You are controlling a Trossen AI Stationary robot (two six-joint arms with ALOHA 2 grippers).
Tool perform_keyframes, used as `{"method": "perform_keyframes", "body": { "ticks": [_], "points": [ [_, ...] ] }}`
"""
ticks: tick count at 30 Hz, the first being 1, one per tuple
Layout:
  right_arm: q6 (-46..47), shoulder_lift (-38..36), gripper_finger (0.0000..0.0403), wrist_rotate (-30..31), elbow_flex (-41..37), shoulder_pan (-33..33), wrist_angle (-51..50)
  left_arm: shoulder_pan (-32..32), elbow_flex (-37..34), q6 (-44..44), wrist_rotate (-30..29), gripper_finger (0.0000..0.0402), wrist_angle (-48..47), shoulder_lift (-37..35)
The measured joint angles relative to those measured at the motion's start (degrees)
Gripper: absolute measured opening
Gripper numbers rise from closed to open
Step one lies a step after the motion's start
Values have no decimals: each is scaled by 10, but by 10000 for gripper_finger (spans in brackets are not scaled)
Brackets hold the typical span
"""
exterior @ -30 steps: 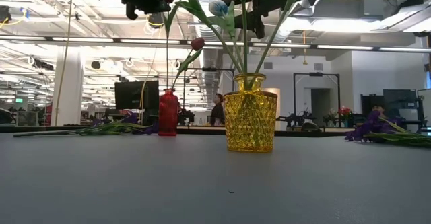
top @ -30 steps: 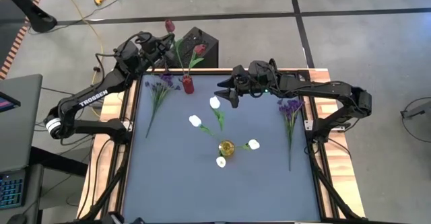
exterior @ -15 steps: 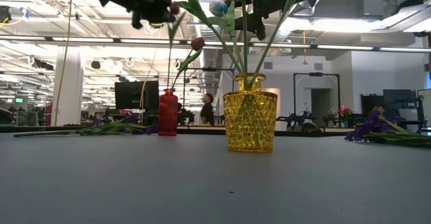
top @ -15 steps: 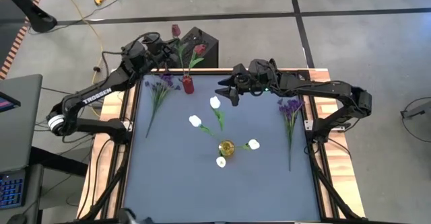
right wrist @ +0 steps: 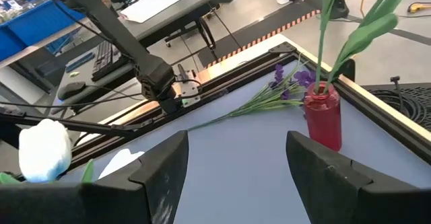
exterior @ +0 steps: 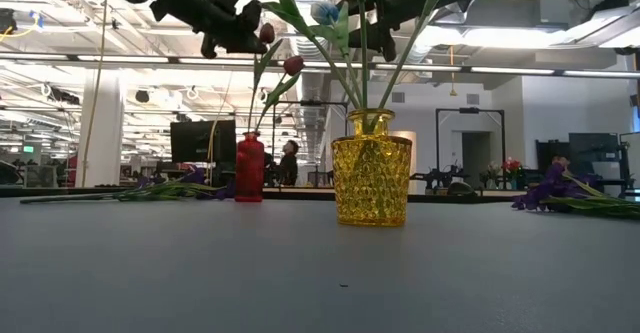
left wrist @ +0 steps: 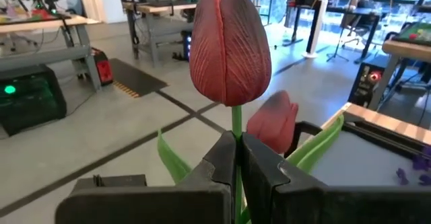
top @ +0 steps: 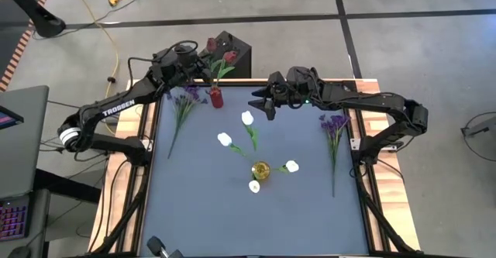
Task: Sort flowers into vase by color
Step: Put the red flower into the red vase, then put the violet flowers into the red vase
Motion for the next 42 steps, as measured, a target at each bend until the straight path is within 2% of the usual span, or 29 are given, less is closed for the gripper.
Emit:
{"method": "perform_keyframes", "body": {
  "ticks": [8, 17, 21, 30, 35, 42],
  "points": [
    [-9, 0, 276, 0, 0, -7, 0, -3, -94, -20, 2, 0, 101, 0],
    [-15, 0, 276, 0, 0, -7, 0, -3, -112, -43, 3, 5, 112, -1],
    [-15, 0, 276, 0, 0, -7, 0, -3, -115, -35, 3, 37, 95, 1],
    [-15, 0, 276, -3, 0, -11, 0, -2, -114, -29, 12, 140, 40, -27],
    [-15, 0, 276, -17, 0, -13, -1, -2, -114, -18, 12, 168, 25, -64],
    [-15, -1, 276, -17, 0, -23, -1, -2, -113, -20, 33, 183, -4, -98]
  ]
}}
